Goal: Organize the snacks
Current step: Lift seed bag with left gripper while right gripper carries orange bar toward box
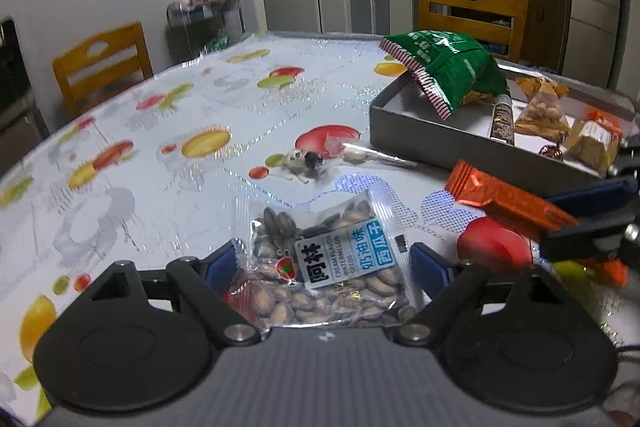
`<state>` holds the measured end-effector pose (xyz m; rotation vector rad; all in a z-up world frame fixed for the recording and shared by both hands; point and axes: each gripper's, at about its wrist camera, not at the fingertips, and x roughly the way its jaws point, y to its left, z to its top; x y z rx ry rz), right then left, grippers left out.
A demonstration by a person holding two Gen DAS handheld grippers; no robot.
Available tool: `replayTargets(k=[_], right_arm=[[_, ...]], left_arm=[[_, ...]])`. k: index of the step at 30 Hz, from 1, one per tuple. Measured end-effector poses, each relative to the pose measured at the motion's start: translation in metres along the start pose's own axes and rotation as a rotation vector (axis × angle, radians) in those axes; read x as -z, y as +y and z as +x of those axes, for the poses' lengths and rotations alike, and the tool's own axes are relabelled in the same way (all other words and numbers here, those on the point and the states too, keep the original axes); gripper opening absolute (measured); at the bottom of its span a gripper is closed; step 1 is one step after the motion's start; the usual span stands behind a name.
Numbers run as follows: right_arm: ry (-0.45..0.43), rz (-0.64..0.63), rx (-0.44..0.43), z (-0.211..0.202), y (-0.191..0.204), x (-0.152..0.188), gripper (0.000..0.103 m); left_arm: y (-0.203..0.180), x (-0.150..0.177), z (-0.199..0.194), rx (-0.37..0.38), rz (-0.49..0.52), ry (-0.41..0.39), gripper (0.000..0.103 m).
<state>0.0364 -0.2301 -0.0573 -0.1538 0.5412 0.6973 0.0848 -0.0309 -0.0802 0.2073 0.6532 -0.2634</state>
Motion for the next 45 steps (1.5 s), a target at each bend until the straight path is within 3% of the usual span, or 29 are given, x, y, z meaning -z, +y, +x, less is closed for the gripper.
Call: replayTargets(k=[6, 26, 45], right_arm=[[-0.021, 0.028, -0.031, -0.008, -0.007, 0.003, 0.023], [-0.073, -0.005, -0.106, -0.021, -0.017, 0.001, 0.023], [-0.142, -0.021, -0.145, -0.047, -0.038, 0.006, 0.023]], left_arm=[[0.001, 0.001, -0.007, -0.027, -0.022, -0.035, 0.078], [-0.010, 0.010, -0.039, -0.057, -0.136, -0.108, 0.077], [-0.040, -0.011, -0.063, 0.003, -0.136, -0.171, 0.077]])
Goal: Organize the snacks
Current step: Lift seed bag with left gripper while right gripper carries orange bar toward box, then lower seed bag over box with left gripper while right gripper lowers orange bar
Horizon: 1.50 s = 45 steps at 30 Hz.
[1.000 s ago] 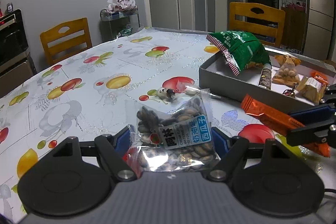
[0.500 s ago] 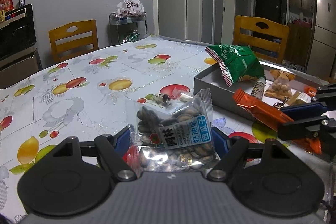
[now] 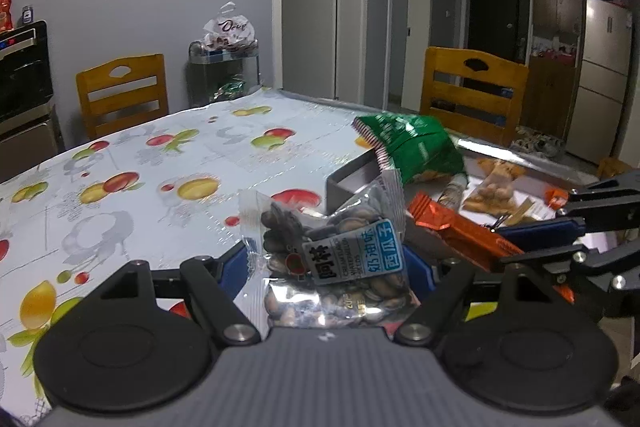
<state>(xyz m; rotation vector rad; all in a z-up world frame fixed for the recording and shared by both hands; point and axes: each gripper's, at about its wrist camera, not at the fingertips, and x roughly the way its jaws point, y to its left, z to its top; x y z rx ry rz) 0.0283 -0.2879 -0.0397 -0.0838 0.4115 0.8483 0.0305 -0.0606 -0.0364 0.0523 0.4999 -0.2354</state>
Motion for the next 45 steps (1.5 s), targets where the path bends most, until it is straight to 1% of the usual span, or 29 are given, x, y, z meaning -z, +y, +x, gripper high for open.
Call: replayTargets(k=[6, 13, 17, 22, 25, 28, 32, 35, 39, 45], right_arm=[[-0.042, 0.041, 0.063, -0.018, -0.028, -0.003, 0.023], [-0.056, 0.082, 0.129, -0.031, -0.060, 0.004, 0.023], [-0.056, 0.100, 0.157, -0.035, -0.076, 0.010, 0.023], [-0.051, 0.122, 0.183, -0.038, -0.093, 0.018, 0.023], [-0.045, 0.132, 0.184, -0.038, -0.100, 0.022, 0.023], [-0.038, 0.131, 0.186, -0.037, -0.104, 0.025, 0.023], [-0.037, 0.119, 0.203, -0.034, -0.106, 0.026, 0.023], [-0.010, 0.110, 0.210, -0.028, -0.106, 0.026, 0.023], [0.010, 0.105, 0.207, -0.021, -0.105, 0.027, 0.023], [0.028, 0.087, 0.240, -0.014, -0.105, 0.027, 0.023]], left_arm=[[-0.019, -0.016, 0.006, 0.037, 0.021, -0.011, 0.077], [-0.050, -0.038, 0.025, 0.101, 0.063, -0.010, 0.077], [-0.069, -0.047, 0.039, 0.132, 0.086, -0.004, 0.077], [-0.089, -0.059, 0.055, 0.148, 0.121, 0.004, 0.077], [-0.097, -0.066, 0.066, 0.155, 0.125, 0.010, 0.077], [-0.099, -0.070, 0.079, 0.158, 0.116, 0.028, 0.077], [-0.098, -0.075, 0.096, 0.169, 0.074, 0.056, 0.077], [-0.096, -0.078, 0.109, 0.177, 0.045, 0.082, 0.077], [-0.096, -0.079, 0.125, 0.158, 0.043, 0.115, 0.077], [-0.094, -0.078, 0.142, 0.132, 0.038, 0.146, 0.077]])
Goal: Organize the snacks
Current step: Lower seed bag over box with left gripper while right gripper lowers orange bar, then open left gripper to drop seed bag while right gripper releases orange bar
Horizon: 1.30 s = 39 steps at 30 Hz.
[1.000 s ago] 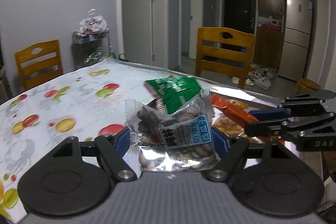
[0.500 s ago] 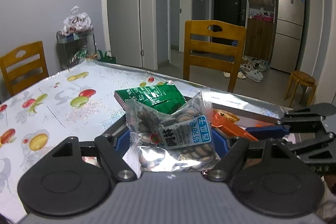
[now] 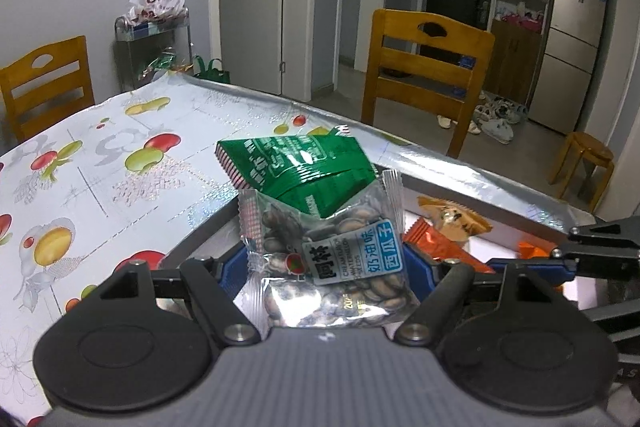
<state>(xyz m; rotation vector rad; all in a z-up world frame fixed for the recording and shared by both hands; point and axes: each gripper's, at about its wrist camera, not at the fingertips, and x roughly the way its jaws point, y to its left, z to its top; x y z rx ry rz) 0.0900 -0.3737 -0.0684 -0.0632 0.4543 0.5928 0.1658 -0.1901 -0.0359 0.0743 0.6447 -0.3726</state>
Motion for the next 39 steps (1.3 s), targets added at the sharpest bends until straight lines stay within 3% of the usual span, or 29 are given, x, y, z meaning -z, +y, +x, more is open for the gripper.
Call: replayTargets(k=[32, 39], right_arm=[[-0.008, 0.004, 0.035, 0.002, -0.003, 0.001, 0.024], [-0.005, 0.000, 0.034, 0.003, -0.003, 0.001, 0.035]], left_arm=[[0.003, 0.008, 0.017, 0.030, -0.010, 0.036, 0.083], [0.003, 0.008, 0.017, 0.032, -0.013, 0.036, 0.088]])
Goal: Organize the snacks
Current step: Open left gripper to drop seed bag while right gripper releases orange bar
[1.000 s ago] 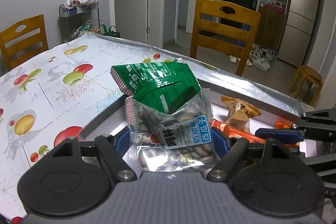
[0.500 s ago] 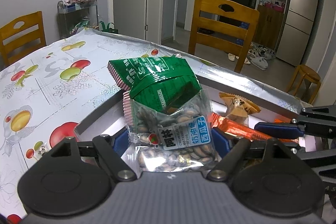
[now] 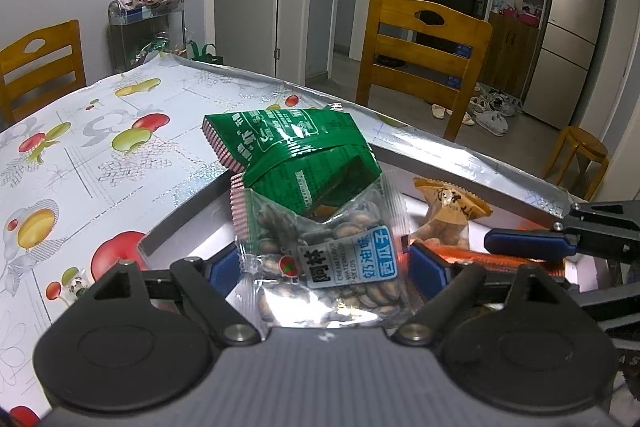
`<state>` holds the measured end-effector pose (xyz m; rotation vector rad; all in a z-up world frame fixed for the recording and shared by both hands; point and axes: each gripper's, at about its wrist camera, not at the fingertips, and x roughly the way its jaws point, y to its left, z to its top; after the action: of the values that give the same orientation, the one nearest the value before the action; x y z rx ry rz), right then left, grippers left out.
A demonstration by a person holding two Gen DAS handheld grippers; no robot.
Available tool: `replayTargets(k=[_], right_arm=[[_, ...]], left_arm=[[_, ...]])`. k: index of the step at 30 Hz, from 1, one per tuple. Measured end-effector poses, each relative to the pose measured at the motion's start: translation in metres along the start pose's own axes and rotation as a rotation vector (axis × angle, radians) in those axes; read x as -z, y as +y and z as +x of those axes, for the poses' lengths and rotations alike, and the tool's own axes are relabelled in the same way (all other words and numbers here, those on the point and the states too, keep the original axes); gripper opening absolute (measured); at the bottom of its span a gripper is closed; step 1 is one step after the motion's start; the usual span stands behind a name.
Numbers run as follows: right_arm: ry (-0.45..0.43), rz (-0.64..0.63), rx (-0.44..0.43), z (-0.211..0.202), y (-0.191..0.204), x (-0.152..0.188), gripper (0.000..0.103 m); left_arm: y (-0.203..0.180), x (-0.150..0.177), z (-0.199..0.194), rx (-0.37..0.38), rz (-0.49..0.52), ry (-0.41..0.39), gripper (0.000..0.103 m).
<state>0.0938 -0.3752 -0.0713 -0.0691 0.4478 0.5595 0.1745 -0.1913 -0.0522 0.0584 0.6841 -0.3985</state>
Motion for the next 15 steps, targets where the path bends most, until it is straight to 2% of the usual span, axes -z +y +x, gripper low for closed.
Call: replayTargets(k=[2, 9, 11, 15], right_arm=[[-0.004, 0.002, 0.001, -0.001, 0.000, 0.000, 0.046], [-0.007, -0.005, -0.003, -0.003, 0.001, 0.000, 0.066], [-0.013, 0.000, -0.005, -0.004, 0.002, 0.000, 0.078], [-0.033, 0.009, -0.005, -0.007, 0.002, -0.001, 0.091]], left_arm=[[0.000, 0.000, 0.000, -0.007, -0.001, 0.001, 0.089], [0.001, 0.000, -0.006, -0.017, -0.007, -0.020, 0.094], [-0.001, 0.000, -0.008, -0.029, -0.004, -0.026, 0.097], [-0.002, 0.001, -0.014, -0.055, -0.001, -0.042, 0.098]])
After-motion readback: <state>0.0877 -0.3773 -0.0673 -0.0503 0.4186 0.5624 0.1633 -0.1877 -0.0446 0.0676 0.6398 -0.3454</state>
